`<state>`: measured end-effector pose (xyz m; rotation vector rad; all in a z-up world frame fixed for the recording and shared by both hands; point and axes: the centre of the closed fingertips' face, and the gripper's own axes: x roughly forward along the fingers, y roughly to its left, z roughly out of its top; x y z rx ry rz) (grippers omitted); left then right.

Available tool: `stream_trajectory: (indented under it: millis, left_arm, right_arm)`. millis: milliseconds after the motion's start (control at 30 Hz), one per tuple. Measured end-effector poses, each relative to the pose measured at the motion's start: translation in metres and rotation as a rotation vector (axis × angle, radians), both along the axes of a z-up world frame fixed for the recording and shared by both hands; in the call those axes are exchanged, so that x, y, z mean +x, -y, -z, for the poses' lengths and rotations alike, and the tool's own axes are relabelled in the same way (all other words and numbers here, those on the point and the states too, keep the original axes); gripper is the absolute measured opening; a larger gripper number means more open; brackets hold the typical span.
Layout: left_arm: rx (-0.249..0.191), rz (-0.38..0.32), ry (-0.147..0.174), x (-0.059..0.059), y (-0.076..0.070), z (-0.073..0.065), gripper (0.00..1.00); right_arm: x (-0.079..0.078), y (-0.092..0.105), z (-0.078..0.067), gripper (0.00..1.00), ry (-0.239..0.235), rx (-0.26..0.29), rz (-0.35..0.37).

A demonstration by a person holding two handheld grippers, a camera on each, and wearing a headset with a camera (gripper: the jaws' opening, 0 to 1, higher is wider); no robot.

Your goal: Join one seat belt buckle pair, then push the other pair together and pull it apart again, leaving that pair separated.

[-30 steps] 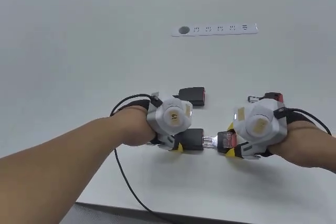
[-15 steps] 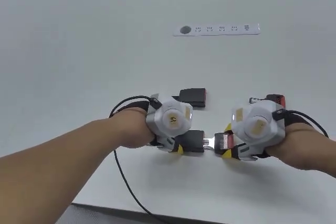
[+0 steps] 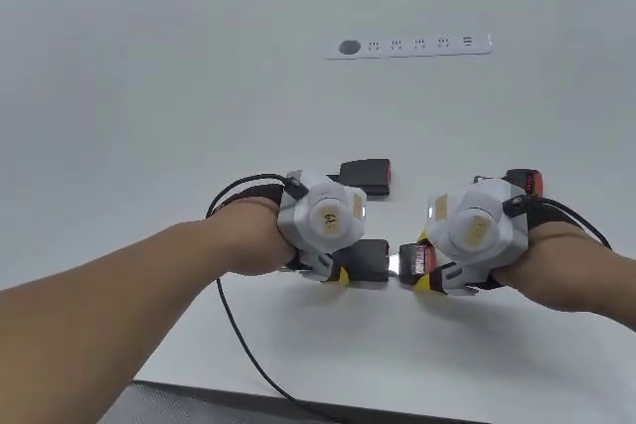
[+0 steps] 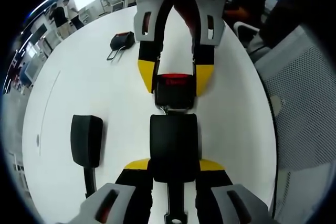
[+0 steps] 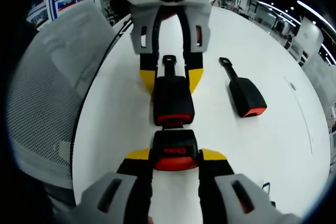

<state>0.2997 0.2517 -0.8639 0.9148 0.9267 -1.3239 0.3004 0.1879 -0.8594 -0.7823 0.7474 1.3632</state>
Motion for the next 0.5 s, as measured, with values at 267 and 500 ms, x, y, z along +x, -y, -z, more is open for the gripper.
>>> stream_trajectory:
  millis: [267, 500]
  left_arm:
    - [0.001, -0.001, -0.006, -0.0011, -0.0005, 0.0008, 0.3]
    - [0.006, -0.01, -0.003, -0.0015, -0.0005, 0.0015, 0.3]
  right_arm:
    - [-0.0011, -0.0016, -0.0025, 0.31, 0.0, -0.009, -0.022]
    - [0.0023, -0.0023, -0.001, 0.31, -0.006, -0.003, -0.001]
